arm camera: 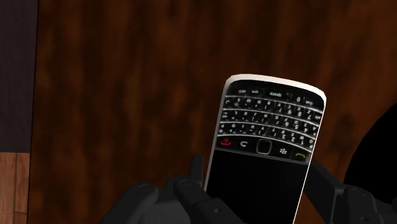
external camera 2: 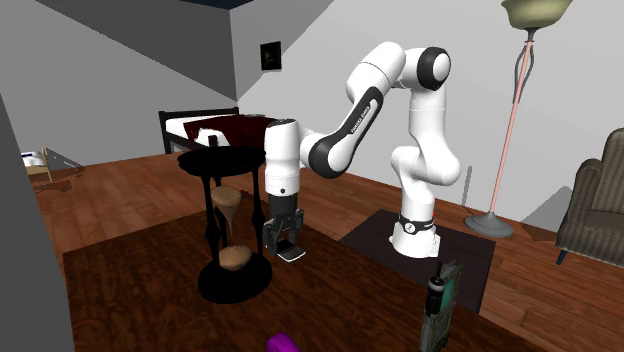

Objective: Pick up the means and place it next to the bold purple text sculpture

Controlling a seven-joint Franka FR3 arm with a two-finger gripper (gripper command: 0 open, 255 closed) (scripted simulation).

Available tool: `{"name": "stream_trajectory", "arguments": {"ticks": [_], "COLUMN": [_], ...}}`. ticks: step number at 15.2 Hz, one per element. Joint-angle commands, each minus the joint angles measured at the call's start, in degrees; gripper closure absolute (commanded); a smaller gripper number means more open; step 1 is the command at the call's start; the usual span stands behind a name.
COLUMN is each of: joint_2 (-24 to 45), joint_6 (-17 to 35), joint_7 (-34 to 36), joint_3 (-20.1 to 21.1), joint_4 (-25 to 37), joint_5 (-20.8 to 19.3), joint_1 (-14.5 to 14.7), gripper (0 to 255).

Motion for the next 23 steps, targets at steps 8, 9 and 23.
{"name": "stream_trajectory", "arguments": {"ticks": [8, 9, 23], "joint_2": [-3.19, -3.61, -8.2], "joint_6": [-5.14, -5.89, -16.45], "joint_7": [0.44, 0.5, 1.22], "joint_3": [-0.05, -0.06, -0.1], "joint_4": [1.92, 2.26, 8.24], "joint_5": [-0.42, -0.47, -1.03], "joint_1": [-0.01, -0.01, -0.06], "gripper": [255, 255, 255]}}
